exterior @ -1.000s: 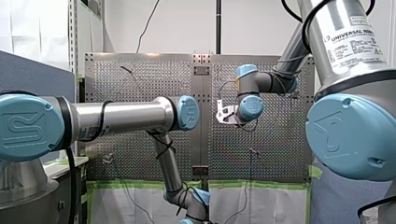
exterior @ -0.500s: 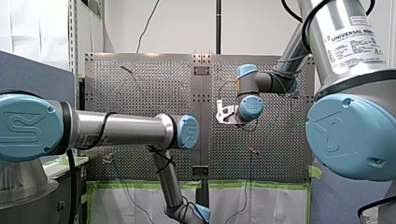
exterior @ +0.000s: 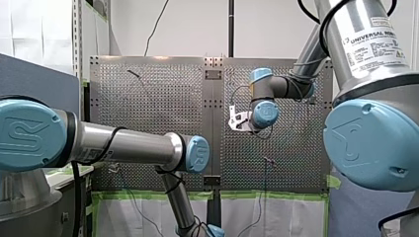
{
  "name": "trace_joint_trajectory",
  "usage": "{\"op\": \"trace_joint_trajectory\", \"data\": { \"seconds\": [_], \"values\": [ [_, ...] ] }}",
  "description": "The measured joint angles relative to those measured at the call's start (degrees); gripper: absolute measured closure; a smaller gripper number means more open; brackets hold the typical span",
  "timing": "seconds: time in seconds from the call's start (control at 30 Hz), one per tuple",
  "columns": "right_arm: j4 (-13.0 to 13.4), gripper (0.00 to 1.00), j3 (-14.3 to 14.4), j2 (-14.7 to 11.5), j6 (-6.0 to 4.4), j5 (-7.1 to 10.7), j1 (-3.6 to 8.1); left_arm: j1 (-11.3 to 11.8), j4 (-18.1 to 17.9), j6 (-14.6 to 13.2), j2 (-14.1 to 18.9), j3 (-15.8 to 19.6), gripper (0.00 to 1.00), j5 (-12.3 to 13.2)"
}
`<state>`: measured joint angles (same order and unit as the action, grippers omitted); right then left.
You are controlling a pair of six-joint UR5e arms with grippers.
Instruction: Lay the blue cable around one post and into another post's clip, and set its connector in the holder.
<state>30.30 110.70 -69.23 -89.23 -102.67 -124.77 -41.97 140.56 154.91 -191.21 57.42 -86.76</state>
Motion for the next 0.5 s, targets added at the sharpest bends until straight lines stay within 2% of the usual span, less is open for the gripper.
{"op": "trace_joint_trajectory", "data": {
  "seconds": [0.3, 0.5],
  "values": [
    [0.4, 0.00, 0.0, 0.0, 0.00, 0.04, 0.00, 1.3, 3.0, -3.9, 1.6, -0.2, 0.00, 0.3],
    [-0.2, 0.00, 0.0, 0.0, 0.05, 0.09, 0.00, 2.0, 3.3, -4.2, 1.7, -0.3, 0.00, -0.1]
  ]
}}
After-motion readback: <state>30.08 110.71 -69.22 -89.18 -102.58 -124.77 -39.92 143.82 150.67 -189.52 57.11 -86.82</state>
